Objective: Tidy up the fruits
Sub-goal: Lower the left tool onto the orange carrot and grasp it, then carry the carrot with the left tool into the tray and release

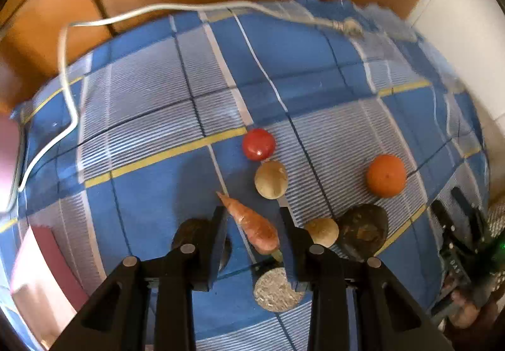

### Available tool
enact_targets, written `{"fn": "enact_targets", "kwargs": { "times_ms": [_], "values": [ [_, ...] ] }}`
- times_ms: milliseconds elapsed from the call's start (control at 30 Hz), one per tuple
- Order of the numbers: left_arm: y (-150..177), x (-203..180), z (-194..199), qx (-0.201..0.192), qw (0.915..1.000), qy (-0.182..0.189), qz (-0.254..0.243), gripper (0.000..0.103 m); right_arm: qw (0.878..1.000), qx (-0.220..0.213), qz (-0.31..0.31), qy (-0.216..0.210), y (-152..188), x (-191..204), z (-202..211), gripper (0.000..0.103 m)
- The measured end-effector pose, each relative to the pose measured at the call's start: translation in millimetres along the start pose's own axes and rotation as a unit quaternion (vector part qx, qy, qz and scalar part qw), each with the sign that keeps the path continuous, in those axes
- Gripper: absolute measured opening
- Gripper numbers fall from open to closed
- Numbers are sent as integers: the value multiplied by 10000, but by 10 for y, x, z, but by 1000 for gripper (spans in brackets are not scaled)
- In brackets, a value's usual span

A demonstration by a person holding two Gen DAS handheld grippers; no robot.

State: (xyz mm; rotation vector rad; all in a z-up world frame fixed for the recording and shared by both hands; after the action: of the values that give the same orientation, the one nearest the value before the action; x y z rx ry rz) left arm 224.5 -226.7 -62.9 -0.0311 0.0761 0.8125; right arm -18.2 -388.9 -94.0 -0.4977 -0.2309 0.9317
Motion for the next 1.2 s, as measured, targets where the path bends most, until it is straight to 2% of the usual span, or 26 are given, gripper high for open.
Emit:
{"fn": "enact_targets", "kwargs": {
  "times_ms": [67, 200, 333, 400, 500, 633, 667, 767, 900, 1200],
  "values": [
    [-81, -57, -62, 200, 9994, -203, -173, 33, 10000, 2, 9, 2, -3, 6, -4, 76],
    [-180, -223, -170, 620, 9938, -642, -657, 40, 10000, -2, 12, 1, -4, 8, -4, 76],
    [-142, -299, -214, 770, 9900, -728, -929, 41, 10000, -3, 17, 3, -8, 8, -6, 76],
    [-103, -343, -263, 909, 9884, -625, -1044, 40, 10000, -5, 18, 2, -10, 11, -9, 76],
    [-130, -398, -267, 897, 9880, -689, -1054, 40, 10000, -8, 23, 10, -6, 11, -9, 76],
    [-180, -426, -250, 618, 9924, -642, -850, 38, 10000, -11, 25, 6, -7, 9, -12, 76],
    [-165, -443, -237, 526, 9928, -637, -865, 29, 10000, -11, 24, 4, -7, 11, -12, 76],
    [-30, -421, -204, 199, 9949, -602, -778, 28, 10000, -14, 26, 11, -7, 10, -12, 77],
    [138, -284, -144, -291, 9991, -150, -262, 25, 10000, -15, 26, 10, -9, 16, -16, 77],
    [506, -83, 116, -1087, 9932, 278, 304, 25, 10000, -26, 31, 14, -16, 18, -17, 76]
  ]
}}
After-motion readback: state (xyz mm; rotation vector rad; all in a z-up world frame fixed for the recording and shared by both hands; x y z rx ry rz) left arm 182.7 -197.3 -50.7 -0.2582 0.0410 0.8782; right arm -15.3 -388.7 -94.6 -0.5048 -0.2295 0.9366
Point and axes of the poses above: each gripper's, at about its wrist camera, not at the fingertips, and z roughly against the way its jaws point, x to its left, y to its underside, the point moved 1 cm from there along -z, roughly the way its jaws point, and after that the axes turned 15 degrees about x, right-handed, at the moved point
